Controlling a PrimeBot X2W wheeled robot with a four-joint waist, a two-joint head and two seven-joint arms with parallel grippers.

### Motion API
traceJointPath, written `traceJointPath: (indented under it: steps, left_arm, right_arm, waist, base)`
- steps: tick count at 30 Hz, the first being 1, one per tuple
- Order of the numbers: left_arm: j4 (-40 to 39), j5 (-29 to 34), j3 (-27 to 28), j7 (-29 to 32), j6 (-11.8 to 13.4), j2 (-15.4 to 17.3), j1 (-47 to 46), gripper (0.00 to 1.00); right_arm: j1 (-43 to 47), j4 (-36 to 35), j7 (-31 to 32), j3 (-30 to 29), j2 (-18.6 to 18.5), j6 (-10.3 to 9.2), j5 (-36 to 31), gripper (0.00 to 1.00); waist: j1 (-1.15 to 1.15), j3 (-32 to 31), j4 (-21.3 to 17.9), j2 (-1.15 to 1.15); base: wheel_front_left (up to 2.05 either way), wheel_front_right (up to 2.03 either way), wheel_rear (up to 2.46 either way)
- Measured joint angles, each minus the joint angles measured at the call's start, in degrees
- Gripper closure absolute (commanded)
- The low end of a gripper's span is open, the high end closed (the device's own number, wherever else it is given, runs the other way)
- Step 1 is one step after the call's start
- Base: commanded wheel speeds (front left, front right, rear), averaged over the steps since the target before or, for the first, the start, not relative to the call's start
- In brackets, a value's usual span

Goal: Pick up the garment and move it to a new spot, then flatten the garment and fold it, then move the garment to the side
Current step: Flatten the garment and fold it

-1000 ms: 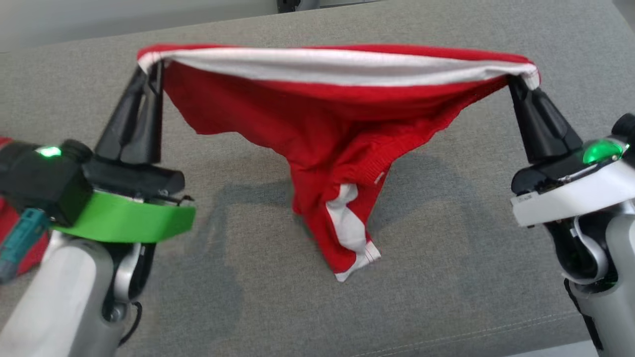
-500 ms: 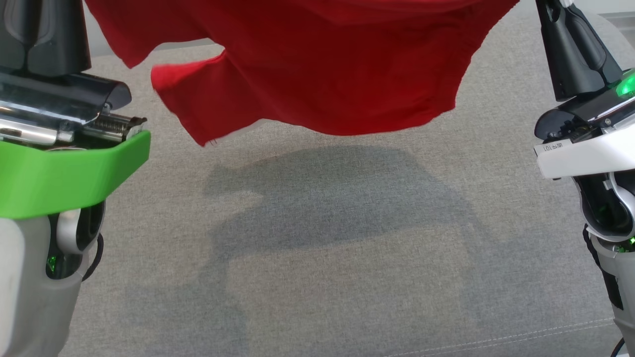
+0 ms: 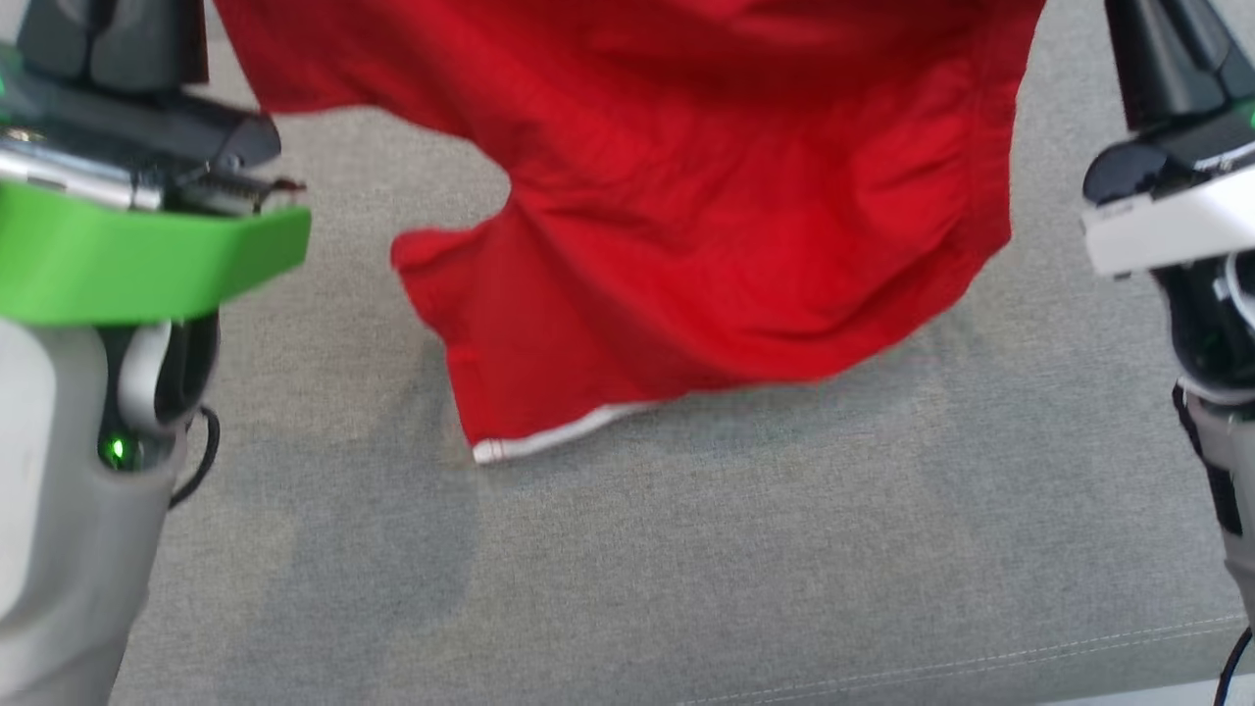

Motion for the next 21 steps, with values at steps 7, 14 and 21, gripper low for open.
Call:
traceJointPath:
  steps: [7,14,21]
  left_arm:
    - [14.32,-1.29,-1.66,-4.41,-5.58,-3.56,-13.75,1.00]
    - [32.70,0.83,-2.91,-9.65,-9.54,-7.06,-29.05,1.00]
    - [49.85,0.05,-2.32,-11.24,-11.28,-10.29,-36.11,1.00]
  right_arm:
    - [-13.23,9.10,-2.65,2.15,-0.87,0.00,-3.07,1.00]
    - [-29.19,22.77,-11.02,6.20,2.15,0.00,-4.19,1.00]
    - [-39.47,40.33,-18.25,9.21,6.62,-0.01,-6.46,1.00]
  waist:
    - [0.00,5.32,0.56,0.00]
    - [0.00,10.26,1.11,0.00]
    - [0.01,12.97,0.90,0.00]
  base:
    - [0.00,0.00,0.00]
    - [0.00,0.00,0.00]
    - [0.00,0.00,0.00]
